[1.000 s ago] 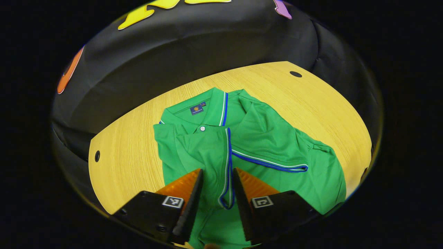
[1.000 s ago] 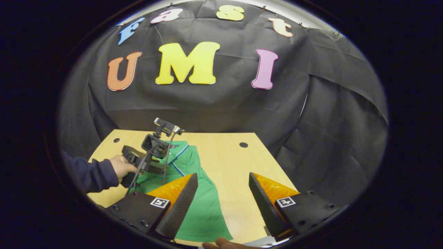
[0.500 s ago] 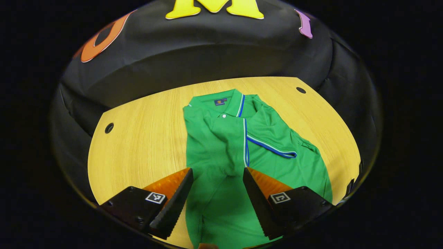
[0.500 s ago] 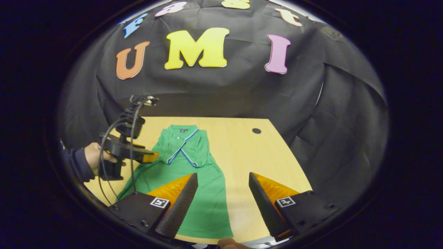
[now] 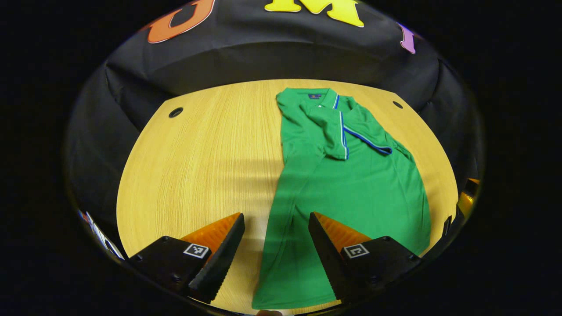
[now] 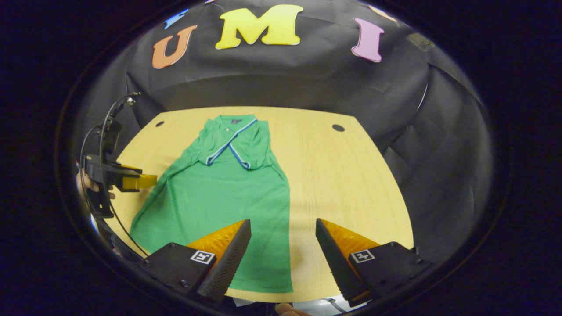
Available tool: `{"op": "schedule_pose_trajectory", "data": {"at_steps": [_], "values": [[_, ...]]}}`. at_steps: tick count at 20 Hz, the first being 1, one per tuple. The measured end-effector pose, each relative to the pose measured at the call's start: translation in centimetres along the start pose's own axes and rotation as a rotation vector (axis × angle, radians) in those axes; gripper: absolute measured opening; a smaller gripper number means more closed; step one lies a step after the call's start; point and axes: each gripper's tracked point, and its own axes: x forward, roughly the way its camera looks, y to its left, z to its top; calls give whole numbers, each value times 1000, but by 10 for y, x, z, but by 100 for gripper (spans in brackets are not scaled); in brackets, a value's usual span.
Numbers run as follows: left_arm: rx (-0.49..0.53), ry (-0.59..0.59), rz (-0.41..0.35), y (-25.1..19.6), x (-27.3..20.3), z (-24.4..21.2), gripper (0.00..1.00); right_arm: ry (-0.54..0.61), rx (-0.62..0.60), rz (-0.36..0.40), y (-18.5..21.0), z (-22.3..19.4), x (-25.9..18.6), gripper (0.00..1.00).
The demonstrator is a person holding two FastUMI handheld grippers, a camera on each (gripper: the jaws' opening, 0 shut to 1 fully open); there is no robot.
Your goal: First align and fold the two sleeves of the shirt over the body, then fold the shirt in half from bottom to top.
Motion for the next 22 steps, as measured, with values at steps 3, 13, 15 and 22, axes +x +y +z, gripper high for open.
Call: {"op": "schedule_pose_trajectory", "data": {"at_steps": [3, 13, 15, 22], "values": [[-23, 46, 19, 10, -4, -32, 95, 90, -16, 0, -3, -34, 18, 98], [-100, 225, 5, 14, -44, -128, 95, 323, 11, -19, -7, -112, 31, 94], [-121, 260, 7, 14, -47, -136, 95, 382, 13, -6, -4, -128, 29, 96], [-202, 435, -1, 8, -46, -165, 94, 550, 59, -44, -9, -155, 23, 95]]}}
